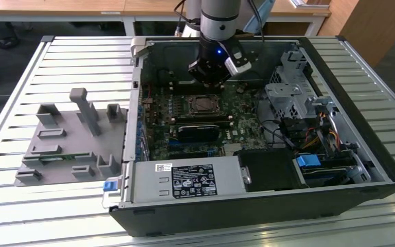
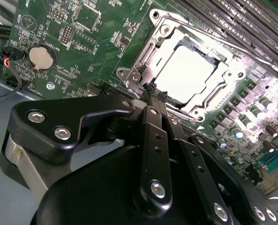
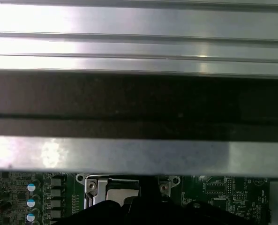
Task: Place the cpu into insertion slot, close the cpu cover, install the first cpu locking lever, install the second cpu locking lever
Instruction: 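Install the second cpu locking lever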
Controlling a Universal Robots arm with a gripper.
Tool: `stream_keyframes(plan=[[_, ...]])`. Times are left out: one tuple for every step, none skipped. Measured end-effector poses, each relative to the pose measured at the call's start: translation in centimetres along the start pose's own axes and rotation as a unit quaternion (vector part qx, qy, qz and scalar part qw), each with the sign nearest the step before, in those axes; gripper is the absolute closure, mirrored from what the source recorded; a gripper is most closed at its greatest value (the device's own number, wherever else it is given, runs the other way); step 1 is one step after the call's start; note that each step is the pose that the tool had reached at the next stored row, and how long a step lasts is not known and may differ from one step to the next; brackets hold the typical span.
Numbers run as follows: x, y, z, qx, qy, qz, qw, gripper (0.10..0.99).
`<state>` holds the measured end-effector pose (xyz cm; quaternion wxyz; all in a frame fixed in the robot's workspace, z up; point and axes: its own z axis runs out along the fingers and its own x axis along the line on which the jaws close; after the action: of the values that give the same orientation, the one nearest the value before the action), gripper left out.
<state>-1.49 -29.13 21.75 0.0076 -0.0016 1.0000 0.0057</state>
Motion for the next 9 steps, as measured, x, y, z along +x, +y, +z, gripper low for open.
stream_keyframes(plan=[[-0.01,-0.06,0.0,0.0,0.0,0.0,1.0,0.98],[-0.01,-0.12,0.0,0.0,0.0,0.0,1.0,0.98],[-0.01,-0.18,0.0,0.0,0.0,0.0,1.0,0.98],[-0.01,-0.25,0.0,0.0,0.0,0.0,1.0,0.98],[-0.01,-0.32,0.0,0.0,0.0,0.0,1.0,0.98],[-0.01,-0.38,0.0,0.0,0.0,0.0,1.0,0.98],[-0.01,-0.42,0.0,0.0,0.0,0.0,1.0,0.98],[-0.01,-0.44,-0.02,0.0,0.0,0.0,1.0,0.98],[-0.01,-0.47,-0.06,0.0001,0.0001,0.0,1.0,0.98]])
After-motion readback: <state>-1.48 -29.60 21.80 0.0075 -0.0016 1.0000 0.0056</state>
